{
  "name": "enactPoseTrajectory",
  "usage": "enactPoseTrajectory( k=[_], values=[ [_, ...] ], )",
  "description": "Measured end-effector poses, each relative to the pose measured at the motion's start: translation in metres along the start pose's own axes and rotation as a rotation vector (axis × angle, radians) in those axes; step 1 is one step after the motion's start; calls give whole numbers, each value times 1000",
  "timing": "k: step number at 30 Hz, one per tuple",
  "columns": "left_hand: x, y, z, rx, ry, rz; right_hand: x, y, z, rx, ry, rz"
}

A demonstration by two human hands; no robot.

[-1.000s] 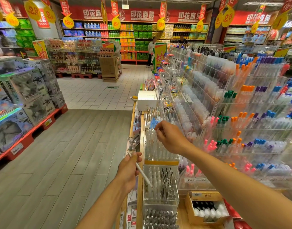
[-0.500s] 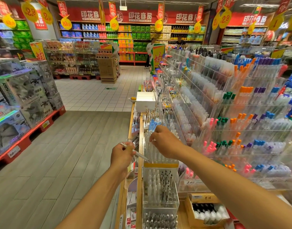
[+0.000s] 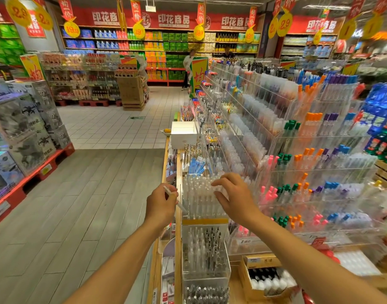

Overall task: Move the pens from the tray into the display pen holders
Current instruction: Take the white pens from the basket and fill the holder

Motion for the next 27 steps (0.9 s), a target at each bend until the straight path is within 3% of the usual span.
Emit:
enactPoseTrajectory(
  k=[8,17,24,27],
  values=[
    [16,-12,0,112,13,162,5,-53,-21,359,51,238],
    [18,-5,6,139,25,194,10,-70,-28,528,-50,442],
    [30,-4,4,189,95,353,14,-78,-31,608,-54,515],
    [29,2,3,153,57,326,22,-80,-36,638,-5,538]
  ],
)
Point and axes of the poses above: each hand's wrist, its own z-axis towards the middle knuckle, its own x-axis out of the palm, y = z × x, the point moved 9 cm from there along z, towards the middle knuckle, and after that the axes turned 5 degrees about z, right-handed, at the moved point
